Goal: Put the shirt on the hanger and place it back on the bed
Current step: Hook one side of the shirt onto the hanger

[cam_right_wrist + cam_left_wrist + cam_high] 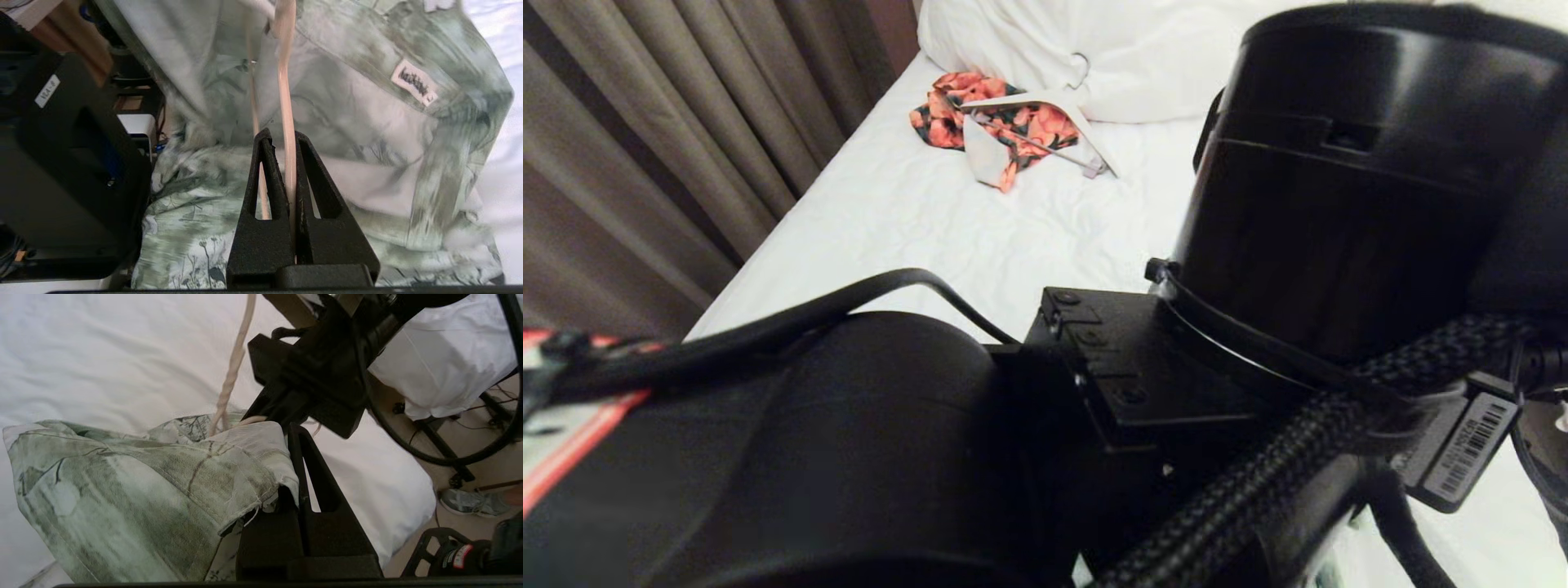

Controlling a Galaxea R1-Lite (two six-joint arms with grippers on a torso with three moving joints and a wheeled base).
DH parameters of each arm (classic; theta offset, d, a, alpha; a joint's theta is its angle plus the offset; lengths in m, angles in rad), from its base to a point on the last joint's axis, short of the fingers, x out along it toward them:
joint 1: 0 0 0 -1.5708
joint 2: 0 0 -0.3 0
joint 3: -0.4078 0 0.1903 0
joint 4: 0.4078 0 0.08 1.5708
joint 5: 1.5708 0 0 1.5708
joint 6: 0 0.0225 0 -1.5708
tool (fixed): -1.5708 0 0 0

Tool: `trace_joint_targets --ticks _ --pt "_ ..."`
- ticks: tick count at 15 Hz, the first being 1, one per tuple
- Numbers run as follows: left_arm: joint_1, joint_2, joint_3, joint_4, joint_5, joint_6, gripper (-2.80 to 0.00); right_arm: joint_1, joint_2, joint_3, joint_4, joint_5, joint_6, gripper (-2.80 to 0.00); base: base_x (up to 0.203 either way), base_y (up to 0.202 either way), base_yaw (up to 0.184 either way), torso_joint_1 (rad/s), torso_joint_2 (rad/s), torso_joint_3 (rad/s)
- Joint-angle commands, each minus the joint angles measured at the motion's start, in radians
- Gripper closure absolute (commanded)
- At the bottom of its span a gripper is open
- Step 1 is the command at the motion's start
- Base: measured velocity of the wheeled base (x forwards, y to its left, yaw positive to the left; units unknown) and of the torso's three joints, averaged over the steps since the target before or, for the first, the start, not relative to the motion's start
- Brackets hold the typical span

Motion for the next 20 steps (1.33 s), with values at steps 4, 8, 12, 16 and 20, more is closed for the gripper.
trace_joint_targets --ticks 4,8,12,16,20 --pt "-0.018 0.079 -0.030 -0.003 0.003 0.002 0.00 0.033 -0.014 0.019 0.002 0.008 -0.006 0.00 0.000 0.000 0.000 0.000 0.00 0.000" --pt "-0.015 0.083 -0.018 -0.005 0.008 0.001 0.00 0.031 -0.016 0.021 0.001 0.008 -0.006 0.00 0.000 0.000 0.000 0.000 0.00 0.000" --pt "-0.015 0.066 -0.013 -0.006 0.011 0.013 -2.80 0.030 -0.016 0.029 -0.005 0.008 -0.007 0.00 0.000 0.000 0.000 0.000 0.00 0.000" --pt "-0.036 0.043 0.053 -0.006 0.008 0.009 -2.80 0.019 -0.014 0.011 -0.008 0.009 -0.006 0.00 0.000 0.000 0.000 0.000 0.00 0.000" --pt "-0.075 0.026 0.119 -0.003 0.003 0.009 -2.80 0.017 -0.014 0.002 -0.007 0.013 -0.006 0.00 0.000 0.000 0.000 0.000 0.00 0.000"
